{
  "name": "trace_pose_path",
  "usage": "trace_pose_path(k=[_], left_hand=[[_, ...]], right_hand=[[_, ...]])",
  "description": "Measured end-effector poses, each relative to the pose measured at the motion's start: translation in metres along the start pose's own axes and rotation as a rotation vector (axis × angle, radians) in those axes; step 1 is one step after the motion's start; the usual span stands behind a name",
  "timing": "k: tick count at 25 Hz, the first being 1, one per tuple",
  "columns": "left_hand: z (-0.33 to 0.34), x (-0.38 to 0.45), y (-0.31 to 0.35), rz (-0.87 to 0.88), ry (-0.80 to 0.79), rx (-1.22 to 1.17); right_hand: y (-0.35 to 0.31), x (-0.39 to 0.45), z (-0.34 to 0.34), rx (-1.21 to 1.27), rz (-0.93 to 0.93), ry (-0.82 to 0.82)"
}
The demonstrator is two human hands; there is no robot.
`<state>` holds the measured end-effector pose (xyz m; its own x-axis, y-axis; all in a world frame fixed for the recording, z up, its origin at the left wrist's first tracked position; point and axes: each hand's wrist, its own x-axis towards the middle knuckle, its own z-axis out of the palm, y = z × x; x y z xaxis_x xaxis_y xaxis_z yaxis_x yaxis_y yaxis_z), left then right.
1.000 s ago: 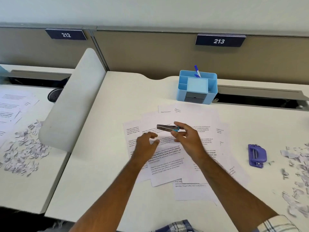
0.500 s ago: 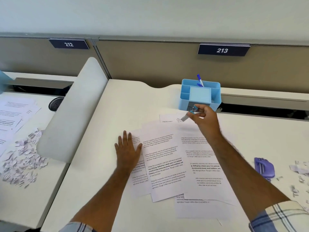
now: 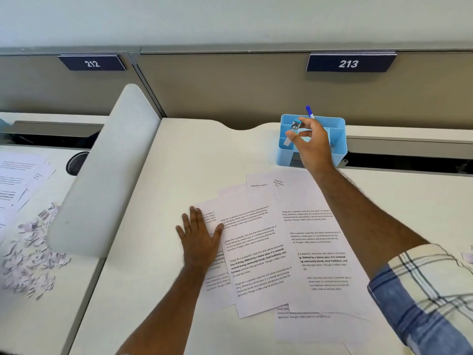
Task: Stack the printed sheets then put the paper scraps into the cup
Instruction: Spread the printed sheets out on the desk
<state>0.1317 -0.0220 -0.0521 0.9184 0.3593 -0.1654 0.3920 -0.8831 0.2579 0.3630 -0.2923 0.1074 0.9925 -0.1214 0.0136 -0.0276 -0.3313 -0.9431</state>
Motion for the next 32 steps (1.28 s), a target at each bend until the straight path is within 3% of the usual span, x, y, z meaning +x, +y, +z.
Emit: trace_pose_path(k=[12,19,25,32], left_hand=[[0.007,0.004,0.001,-0.002,-0.008,0.029],[0.010,0.004,0.000,0.004,0.003,0.033],[0.008,0.003,-0.001,0.006,-0.009,0.022],[0.002,0.004,-0.001,-0.001,-0.061,-0.019]], right_hand=[[0.033,0.018,0.017,-0.349,-0.012,-0.084],[0.043,0.025,0.019,-0.705,-0.067,-0.123],[0.044,0.026,0.020,-0.803,-0.081,-0.143],[0.047,0.011,0.016,-0.702,-0.123,-0.118]])
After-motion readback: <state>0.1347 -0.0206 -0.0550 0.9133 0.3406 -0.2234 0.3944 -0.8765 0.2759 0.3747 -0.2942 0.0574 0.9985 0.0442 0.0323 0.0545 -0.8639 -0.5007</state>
